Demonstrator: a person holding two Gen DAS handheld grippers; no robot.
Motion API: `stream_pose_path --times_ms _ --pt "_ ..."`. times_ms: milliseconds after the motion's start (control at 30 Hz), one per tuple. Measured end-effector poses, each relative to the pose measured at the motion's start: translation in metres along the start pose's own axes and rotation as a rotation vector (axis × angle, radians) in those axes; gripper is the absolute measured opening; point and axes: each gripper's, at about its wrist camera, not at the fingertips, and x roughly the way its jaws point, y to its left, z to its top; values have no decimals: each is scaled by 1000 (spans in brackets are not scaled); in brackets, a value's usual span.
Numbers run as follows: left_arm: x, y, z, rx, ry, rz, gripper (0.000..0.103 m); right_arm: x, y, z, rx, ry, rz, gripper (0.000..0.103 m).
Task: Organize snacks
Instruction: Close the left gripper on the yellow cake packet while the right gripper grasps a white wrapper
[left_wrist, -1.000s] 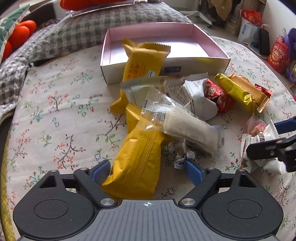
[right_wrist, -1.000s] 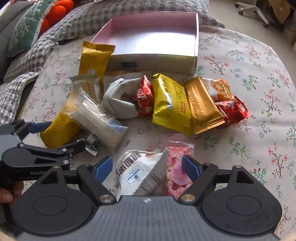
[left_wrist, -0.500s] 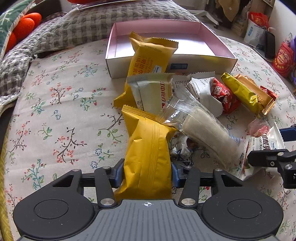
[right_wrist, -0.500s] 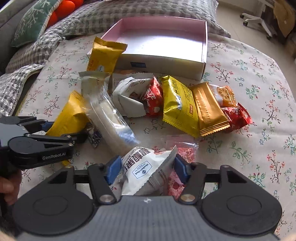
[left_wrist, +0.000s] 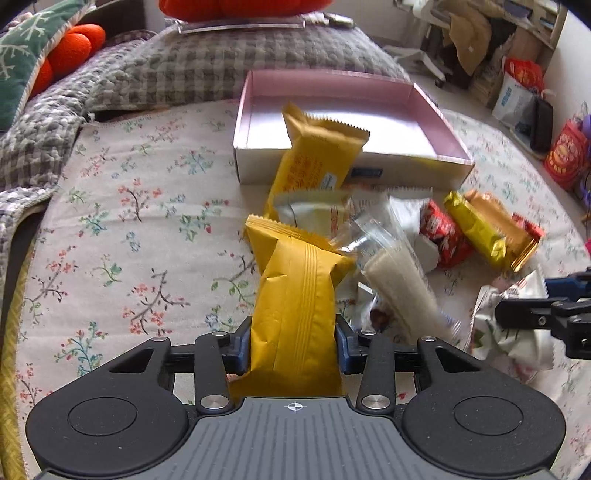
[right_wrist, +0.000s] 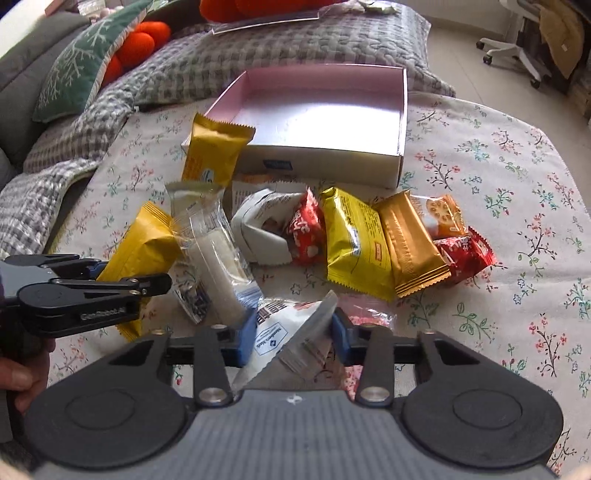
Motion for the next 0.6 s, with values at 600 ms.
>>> stream_pose_path --times_ms 600 --pt "-28 15 16 -84 -138 -36 39 -25 -21 11 58 -156 19 35"
